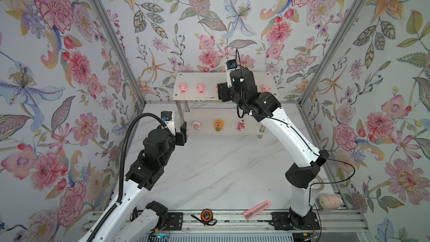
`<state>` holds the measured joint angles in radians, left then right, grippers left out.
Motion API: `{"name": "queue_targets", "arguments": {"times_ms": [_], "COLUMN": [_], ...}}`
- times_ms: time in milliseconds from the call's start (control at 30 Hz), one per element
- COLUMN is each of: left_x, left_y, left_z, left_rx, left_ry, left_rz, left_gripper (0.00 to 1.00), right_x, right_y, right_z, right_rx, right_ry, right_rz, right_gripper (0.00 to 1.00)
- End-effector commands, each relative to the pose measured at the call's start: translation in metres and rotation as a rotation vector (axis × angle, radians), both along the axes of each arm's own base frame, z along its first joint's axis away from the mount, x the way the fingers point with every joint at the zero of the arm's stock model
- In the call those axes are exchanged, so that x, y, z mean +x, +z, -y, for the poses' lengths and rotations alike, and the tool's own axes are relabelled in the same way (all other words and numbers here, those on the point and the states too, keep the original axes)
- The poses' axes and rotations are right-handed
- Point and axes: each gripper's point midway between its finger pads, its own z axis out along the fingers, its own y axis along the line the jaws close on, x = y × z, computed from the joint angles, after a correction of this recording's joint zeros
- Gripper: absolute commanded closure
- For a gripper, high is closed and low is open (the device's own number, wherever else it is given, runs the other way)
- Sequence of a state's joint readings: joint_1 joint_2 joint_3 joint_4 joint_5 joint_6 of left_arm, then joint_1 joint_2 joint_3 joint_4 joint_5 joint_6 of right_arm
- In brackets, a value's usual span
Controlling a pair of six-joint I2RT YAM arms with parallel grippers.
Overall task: Organize plastic toys on shelves
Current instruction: Rotate the plastic toy at the shelf, then move the plastic toy from the shelf.
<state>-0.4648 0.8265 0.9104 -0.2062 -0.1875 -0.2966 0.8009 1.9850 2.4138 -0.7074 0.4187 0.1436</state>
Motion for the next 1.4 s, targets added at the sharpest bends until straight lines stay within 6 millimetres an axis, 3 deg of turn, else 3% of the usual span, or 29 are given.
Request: {"name": "queue_targets", "arguments": {"times_ms": [0,533,867,1367], "left_x": [0.001,0.005,0.007,0.011], "left_y": [0.003,-0.001,-0.002,-0.003], "left_z": [-0.005,-0.004,-0.005,-0.007], "left_rx": [-0.006,0.002,0.002,-0.004], "left_ry": [0.02,0.023,0.024,0.025], "left_rz": [0.007,-0.003,-0.006,-0.009], "left_gripper": [0.34,0.33,0.33,0.33], "right_x": [0.005,0.039,0.046,0.052], "right_y": [-0.006,-0.041,-0.048,-0.057], "right_z": [-0.01,-0.013,-0.023,-0.024], "right_rx": [-0.013,0.038,0.06,0.055], "right_ry": [0.031,0.021,0.04,0.026], "right_rz": [-0.005,-0.087,-0.101,-0.112], "right_gripper": [0.29,0.32,0.35,0.66]}}
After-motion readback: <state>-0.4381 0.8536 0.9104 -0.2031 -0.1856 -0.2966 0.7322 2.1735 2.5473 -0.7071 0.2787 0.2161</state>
